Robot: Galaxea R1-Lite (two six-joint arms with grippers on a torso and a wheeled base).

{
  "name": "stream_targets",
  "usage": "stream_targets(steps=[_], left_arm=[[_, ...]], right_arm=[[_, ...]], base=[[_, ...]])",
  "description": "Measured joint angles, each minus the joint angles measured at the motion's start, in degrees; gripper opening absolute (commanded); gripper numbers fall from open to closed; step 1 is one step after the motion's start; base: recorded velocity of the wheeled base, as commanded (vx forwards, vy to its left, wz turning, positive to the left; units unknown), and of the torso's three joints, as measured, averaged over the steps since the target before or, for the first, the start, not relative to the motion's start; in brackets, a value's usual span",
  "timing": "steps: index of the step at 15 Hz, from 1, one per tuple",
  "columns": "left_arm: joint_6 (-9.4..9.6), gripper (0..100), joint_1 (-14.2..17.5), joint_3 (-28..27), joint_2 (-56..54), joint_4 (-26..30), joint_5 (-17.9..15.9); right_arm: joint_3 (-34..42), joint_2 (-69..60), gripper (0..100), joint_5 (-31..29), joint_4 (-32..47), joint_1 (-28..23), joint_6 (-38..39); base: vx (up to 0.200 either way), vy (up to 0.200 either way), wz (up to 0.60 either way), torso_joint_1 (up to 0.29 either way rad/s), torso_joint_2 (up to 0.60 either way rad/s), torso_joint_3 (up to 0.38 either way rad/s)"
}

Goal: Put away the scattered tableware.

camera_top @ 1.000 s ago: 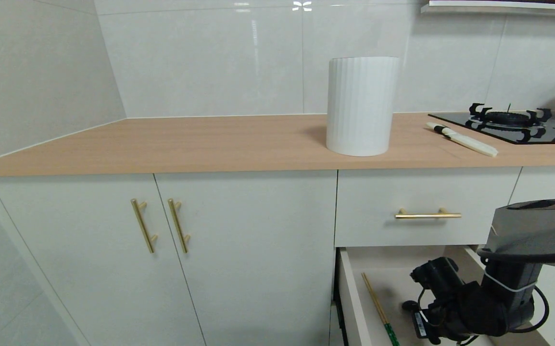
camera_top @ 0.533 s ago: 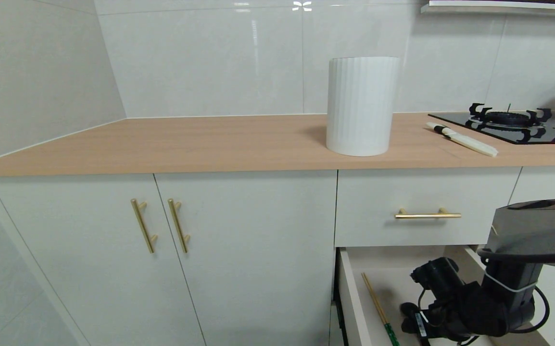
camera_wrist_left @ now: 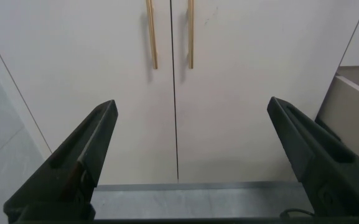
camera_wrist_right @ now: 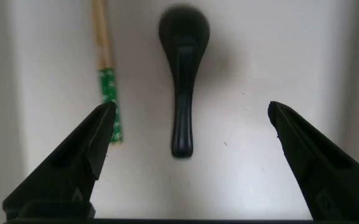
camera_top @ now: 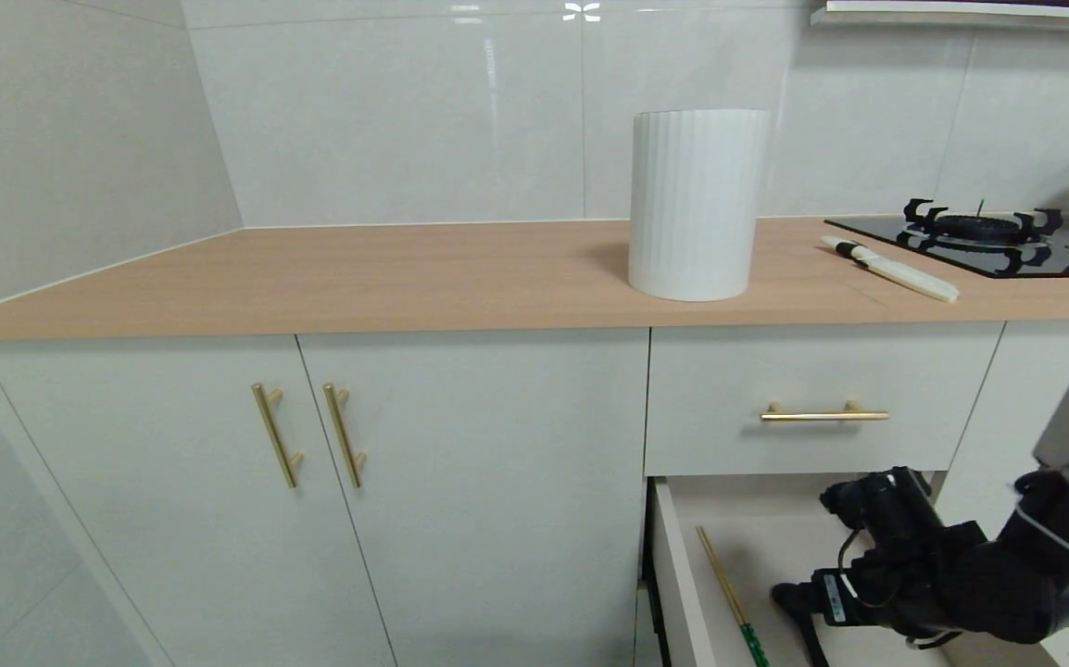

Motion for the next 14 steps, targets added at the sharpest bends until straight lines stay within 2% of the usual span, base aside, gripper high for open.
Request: stream_targets(steps=[3, 7, 14], left_arm=[[0.04, 100, 0.0, 0.0, 0.0, 0.0, 0.0], [0.06, 100, 0.0, 0.0, 0.0, 0.0, 0.0], [0.00, 100, 0.0, 0.0, 0.0, 0.0, 0.0]], right_arm=[[0.9, -11.4, 100, 0.7, 7.8, 0.2, -0.4], [-1.3, -26.0, 100, 4.4, 23.8, 1.9, -0.6], [-3.0, -38.3, 100, 4.7, 34.7, 6.0, -5.4]], base=[[0.000, 0.000, 0.00, 0.000, 0.00, 0.000], [0.000, 0.000, 0.00, 0.000, 0.00, 0.000], [-0.200, 0.000, 0.00, 0.000, 0.01, 0.002]])
